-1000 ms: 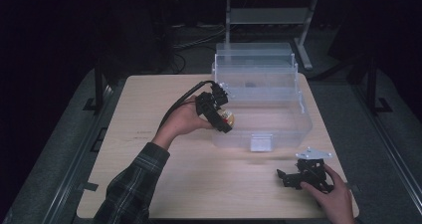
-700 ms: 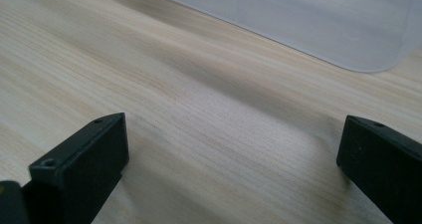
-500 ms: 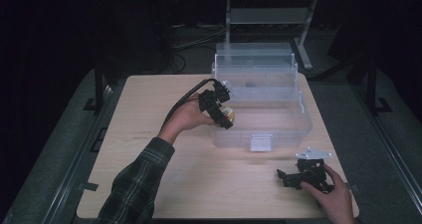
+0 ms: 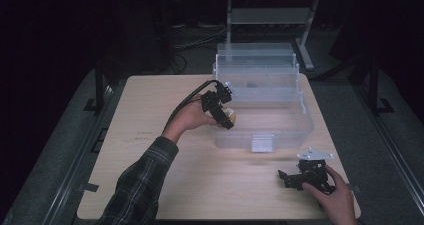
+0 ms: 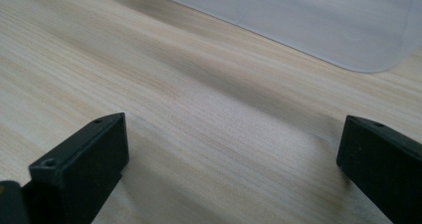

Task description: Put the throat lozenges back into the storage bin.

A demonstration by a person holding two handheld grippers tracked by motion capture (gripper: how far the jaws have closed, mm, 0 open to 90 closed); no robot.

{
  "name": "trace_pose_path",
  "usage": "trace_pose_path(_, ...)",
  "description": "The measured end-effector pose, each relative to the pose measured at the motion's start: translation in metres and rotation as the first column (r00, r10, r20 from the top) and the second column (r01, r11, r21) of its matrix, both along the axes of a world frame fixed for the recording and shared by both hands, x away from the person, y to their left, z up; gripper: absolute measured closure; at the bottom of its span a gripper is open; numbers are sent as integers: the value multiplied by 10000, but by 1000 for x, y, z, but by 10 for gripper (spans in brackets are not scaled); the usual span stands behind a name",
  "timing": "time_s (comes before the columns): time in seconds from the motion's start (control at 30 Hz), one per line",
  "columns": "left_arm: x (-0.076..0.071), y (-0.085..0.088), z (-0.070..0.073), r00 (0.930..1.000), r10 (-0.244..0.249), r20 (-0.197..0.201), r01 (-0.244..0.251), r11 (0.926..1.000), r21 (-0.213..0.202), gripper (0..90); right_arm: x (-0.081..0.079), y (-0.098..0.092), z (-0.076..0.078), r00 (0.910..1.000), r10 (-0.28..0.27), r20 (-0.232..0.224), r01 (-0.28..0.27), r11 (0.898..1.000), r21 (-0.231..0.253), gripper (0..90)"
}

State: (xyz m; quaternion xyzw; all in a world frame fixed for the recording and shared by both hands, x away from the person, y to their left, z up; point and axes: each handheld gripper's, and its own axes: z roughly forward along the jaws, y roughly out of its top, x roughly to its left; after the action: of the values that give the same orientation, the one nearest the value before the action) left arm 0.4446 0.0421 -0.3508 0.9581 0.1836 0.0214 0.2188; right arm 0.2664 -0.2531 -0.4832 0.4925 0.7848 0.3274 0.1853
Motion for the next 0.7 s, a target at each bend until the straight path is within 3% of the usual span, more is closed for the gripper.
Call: trace_pose_path(0.7,3,-3,-7,9996,-59,-275,61,10000,50,194,0,0,0,10000,-10,6,10,10000,-7,0)
